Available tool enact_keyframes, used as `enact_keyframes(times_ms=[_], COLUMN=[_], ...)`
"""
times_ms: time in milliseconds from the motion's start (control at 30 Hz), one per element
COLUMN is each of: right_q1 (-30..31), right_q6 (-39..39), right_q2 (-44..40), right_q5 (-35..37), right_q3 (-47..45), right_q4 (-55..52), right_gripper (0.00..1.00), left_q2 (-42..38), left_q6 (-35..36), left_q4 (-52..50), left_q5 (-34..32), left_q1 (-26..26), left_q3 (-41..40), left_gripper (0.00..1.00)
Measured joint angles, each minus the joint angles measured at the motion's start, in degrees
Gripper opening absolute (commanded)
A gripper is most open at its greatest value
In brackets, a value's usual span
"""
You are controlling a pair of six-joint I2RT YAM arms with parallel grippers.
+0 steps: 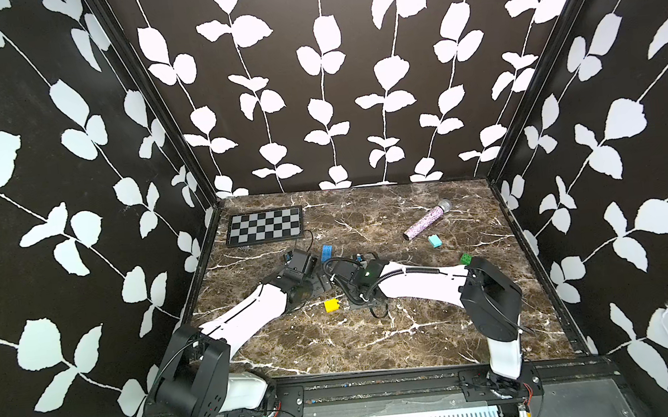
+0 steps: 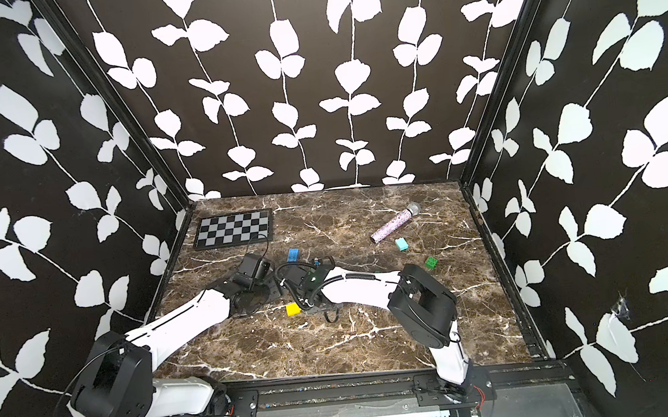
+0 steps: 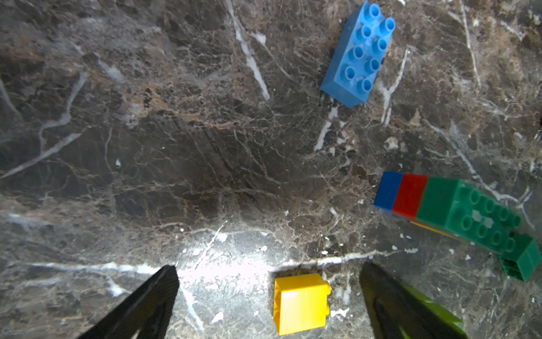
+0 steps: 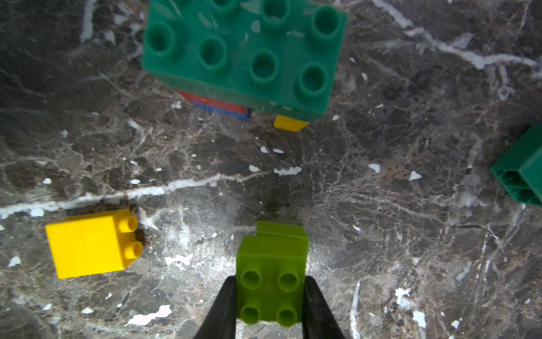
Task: Assemble the letter h with lego
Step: Assemble the lego brick with the lego brick.
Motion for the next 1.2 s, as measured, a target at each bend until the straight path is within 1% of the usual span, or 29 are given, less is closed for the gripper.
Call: enact_keyframes(times_ms=[467, 600, 1000, 1200], right_q1=[-1.8, -1.9, -2.6, -3.5], right_q6=[-1.9, -2.1, -2.0, -2.0], right_q2=[-1.0, -2.1, -2.6, -2.8], right_q5=[-3.1, -3.1, -3.5, -4.9], right_q3=[-1.7, -3.6, -3.9, -4.0], right_q4=[2.5, 4.4, 4.4, 4.4], right_gripper=[0.10, 0.11, 0.11, 0.10], left_q2=[0.0, 0.0, 0.0, 0.0], left_q6=[0.0, 0.0, 0.0, 0.0], left_q4=[0.0, 0.0, 0.0, 0.0], left_q5=[0.1, 0.1, 0.1, 0.1], left_q1=[0.0, 0.0, 0.0, 0.0], left_q3=[0.0, 0.0, 0.0, 0.0], left_gripper=[0.99, 0.99, 0.99, 0.99])
